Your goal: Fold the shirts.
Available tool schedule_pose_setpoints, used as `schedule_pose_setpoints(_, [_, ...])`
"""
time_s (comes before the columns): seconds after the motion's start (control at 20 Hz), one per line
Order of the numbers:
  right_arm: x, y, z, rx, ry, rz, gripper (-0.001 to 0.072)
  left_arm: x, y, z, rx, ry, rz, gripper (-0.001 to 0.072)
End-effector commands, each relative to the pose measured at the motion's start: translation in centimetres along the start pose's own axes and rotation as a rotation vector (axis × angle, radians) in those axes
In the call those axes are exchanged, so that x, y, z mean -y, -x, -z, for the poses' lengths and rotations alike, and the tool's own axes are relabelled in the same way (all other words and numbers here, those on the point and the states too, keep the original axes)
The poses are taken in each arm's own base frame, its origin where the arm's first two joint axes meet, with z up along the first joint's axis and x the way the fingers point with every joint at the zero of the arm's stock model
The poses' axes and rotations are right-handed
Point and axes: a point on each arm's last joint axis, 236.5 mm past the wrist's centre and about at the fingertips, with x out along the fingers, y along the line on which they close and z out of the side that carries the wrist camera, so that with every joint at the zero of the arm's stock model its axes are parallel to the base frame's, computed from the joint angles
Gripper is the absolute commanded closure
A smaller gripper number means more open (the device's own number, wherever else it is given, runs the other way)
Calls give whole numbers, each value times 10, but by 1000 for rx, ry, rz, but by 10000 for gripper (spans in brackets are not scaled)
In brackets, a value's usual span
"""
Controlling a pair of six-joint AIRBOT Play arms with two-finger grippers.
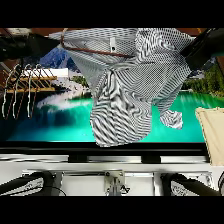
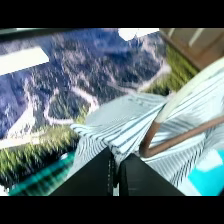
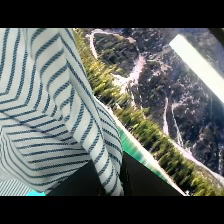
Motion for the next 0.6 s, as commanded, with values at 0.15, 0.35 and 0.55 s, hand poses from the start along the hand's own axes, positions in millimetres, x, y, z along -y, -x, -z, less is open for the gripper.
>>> schedule_pose_setpoints(0.15, [10, -9, -3, 10, 1, 25, 628, 15, 16, 35, -156, 4, 88, 654])
schedule_pose_setpoints(0.35, [22, -9, 4, -20, 38, 79, 628, 26, 17, 29, -132, 22, 133, 653])
schedule_pose_setpoints(0.55, [33, -7, 1, -11, 58, 125, 628, 47, 19, 7, -49, 101, 220, 653])
